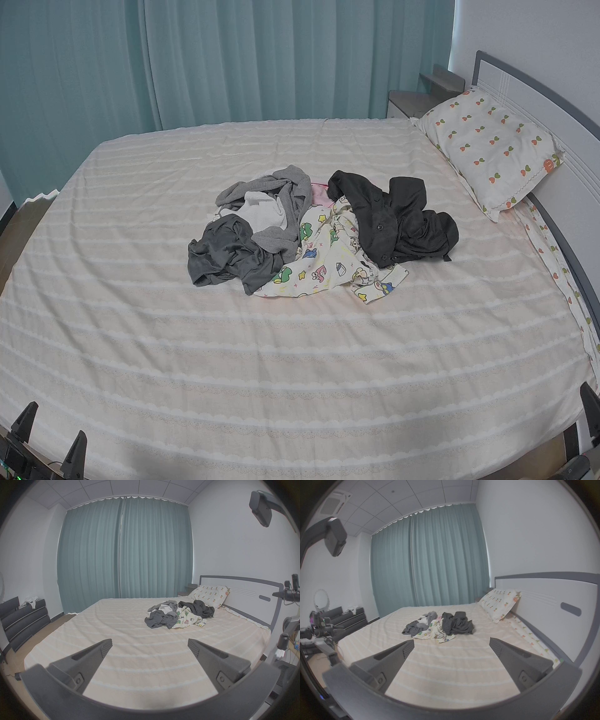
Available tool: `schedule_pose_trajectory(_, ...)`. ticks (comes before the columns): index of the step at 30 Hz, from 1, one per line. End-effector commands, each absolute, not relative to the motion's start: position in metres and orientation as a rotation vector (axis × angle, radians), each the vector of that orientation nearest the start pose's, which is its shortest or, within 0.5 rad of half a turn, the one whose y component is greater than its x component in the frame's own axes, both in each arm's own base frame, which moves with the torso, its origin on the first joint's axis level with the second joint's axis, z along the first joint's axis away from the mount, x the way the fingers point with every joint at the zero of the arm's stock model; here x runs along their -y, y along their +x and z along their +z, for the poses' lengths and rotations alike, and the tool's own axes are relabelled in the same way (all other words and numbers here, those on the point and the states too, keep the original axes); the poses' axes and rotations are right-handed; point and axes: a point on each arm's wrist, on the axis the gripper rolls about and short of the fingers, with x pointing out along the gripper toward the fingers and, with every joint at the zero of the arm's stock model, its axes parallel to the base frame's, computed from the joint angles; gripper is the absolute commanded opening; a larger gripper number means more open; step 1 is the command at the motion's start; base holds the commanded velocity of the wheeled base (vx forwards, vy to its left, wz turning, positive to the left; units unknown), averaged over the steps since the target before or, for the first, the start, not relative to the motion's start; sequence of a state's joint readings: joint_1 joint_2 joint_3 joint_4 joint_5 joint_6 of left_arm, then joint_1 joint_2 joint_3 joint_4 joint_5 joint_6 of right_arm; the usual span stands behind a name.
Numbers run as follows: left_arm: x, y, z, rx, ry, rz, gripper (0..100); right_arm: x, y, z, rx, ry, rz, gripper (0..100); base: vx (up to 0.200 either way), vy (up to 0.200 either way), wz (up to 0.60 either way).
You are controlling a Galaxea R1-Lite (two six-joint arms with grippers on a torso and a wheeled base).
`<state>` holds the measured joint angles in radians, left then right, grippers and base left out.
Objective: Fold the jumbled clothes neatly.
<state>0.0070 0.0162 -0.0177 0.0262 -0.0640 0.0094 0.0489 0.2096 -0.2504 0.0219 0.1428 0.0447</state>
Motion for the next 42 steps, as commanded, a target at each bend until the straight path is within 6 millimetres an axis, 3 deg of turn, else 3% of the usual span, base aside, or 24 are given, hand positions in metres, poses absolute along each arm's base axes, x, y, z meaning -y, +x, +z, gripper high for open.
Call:
schedule_pose_trajectory(1,0.002,-0.022,0.075,-0.033,0.008,-0.057,100,-0.019,0.076,0.191,-0.317,0.117,0.414,100,0.000,0.000,0.00)
schedule_pose_trajectory(3,0.002,-0.022,0.075,-0.033,0.008,-0.058,100,-0.026,0.098,0.194,-0.341,0.135,0.448,100,0.000,0.000,0.00)
schedule_pose_trajectory(4,0.002,-0.022,0.075,-0.033,0.008,-0.058,100,-0.027,0.099,0.194,-0.342,0.137,0.452,100,0.000,0.000,0.00)
schedule_pose_trajectory(5,0.002,-0.022,0.075,-0.033,0.008,-0.058,100,-0.038,0.122,0.192,-0.389,0.184,0.484,100,0.000,0.000,0.00)
schedule_pose_trajectory(8,0.002,-0.022,0.075,-0.033,0.008,-0.057,100,-0.056,0.146,0.184,-0.470,0.237,0.528,100,0.000,0.000,0.00)
schedule_pose_trajectory(14,0.002,-0.022,0.075,-0.033,0.008,-0.057,100,-0.096,0.207,0.152,-0.645,0.336,0.527,100,0.000,0.000,0.00)
schedule_pose_trajectory(15,0.002,-0.022,0.075,-0.033,0.008,-0.057,100,-0.096,0.207,0.152,-0.645,0.336,0.527,100,0.000,0.000,0.00)
schedule_pose_trajectory(16,0.002,-0.022,0.075,-0.033,0.008,-0.058,100,-0.106,0.230,0.140,-0.678,0.352,0.511,100,0.000,0.000,0.00)
schedule_pose_trajectory(17,0.002,-0.022,0.075,-0.033,0.008,-0.058,100,-0.106,0.230,0.140,-0.678,0.352,0.511,100,0.000,0.000,0.00)
schedule_pose_trajectory(18,0.002,-0.022,0.075,-0.033,0.008,-0.058,100,-0.115,0.252,0.127,-0.697,0.365,0.490,100,0.000,0.000,0.00)
schedule_pose_trajectory(20,0.002,-0.022,0.075,-0.033,0.008,-0.057,100,-0.118,0.263,0.121,-0.695,0.373,0.457,100,0.000,0.000,0.00)
schedule_pose_trajectory(21,0.002,-0.022,0.075,-0.033,0.008,-0.058,100,-0.121,0.278,0.113,-0.676,0.394,0.398,100,0.000,0.000,0.00)
schedule_pose_trajectory(23,0.002,-0.022,0.075,-0.033,0.008,-0.058,100,-0.121,0.283,0.111,-0.671,0.407,0.382,100,0.000,0.000,0.00)
schedule_pose_trajectory(24,0.002,-0.022,0.075,-0.033,0.008,-0.057,100,-0.126,0.302,0.104,-0.641,0.451,0.355,100,0.000,0.000,0.00)
schedule_pose_trajectory(26,0.002,-0.022,0.075,-0.033,0.008,-0.057,100,-0.130,0.311,0.100,-0.632,0.462,0.347,100,0.000,0.000,0.00)
schedule_pose_trajectory(29,0.002,-0.022,0.075,-0.033,0.008,-0.057,100,-0.147,0.344,0.086,-0.592,0.451,0.277,100,0.000,0.000,0.00)
schedule_pose_trajectory(31,0.002,-0.022,0.075,-0.033,0.008,-0.057,100,-0.151,0.350,0.083,-0.581,0.447,0.261,100,0.000,0.000,0.00)
schedule_pose_trajectory(32,0.002,-0.022,0.075,-0.033,0.008,-0.058,100,-0.158,0.366,0.079,-0.543,0.442,0.221,100,0.000,0.000,0.00)
schedule_pose_trajectory(34,0.002,-0.022,0.075,-0.033,0.008,-0.057,100,-0.163,0.378,0.080,-0.509,0.445,0.202,100,0.000,0.000,0.00)
schedule_pose_trajectory(42,0.002,-0.022,0.075,-0.033,0.008,-0.058,100,-0.185,0.408,0.067,-0.465,0.448,0.146,100,0.000,0.000,0.00)
